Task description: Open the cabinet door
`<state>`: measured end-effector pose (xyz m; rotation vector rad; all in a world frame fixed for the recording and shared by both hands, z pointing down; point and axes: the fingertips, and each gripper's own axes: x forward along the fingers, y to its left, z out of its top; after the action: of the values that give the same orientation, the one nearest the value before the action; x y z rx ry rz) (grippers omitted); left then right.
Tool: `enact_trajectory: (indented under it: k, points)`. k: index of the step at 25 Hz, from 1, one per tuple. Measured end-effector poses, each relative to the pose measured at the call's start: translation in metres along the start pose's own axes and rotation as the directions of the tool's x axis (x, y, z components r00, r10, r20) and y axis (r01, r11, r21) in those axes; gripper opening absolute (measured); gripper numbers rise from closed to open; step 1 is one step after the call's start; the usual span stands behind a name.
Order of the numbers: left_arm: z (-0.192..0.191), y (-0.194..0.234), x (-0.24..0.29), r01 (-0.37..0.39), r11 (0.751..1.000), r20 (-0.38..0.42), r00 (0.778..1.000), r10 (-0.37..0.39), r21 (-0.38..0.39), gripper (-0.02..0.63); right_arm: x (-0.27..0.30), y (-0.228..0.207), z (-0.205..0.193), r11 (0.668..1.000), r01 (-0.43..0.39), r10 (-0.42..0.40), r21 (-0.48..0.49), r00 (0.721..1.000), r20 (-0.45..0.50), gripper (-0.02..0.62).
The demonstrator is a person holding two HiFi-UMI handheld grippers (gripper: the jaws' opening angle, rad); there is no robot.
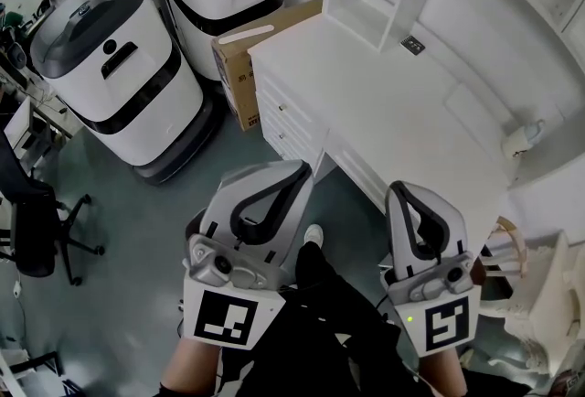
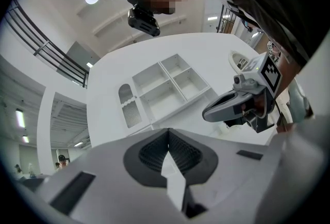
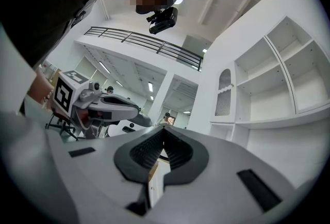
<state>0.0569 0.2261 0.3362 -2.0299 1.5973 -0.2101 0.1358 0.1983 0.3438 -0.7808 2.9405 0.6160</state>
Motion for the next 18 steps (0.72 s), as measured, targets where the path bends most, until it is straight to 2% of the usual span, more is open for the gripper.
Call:
enact_trajectory:
  k: [18]
  points:
    - [-0.048, 0.052, 0.098, -0.033, 0.999, -0.042, 0.999, 0.034, 0.015, 0.0, 0.093, -0.078, -0.041, 0.999, -0.048, 0.047, 0.023, 0.999, 0.014, 0.0]
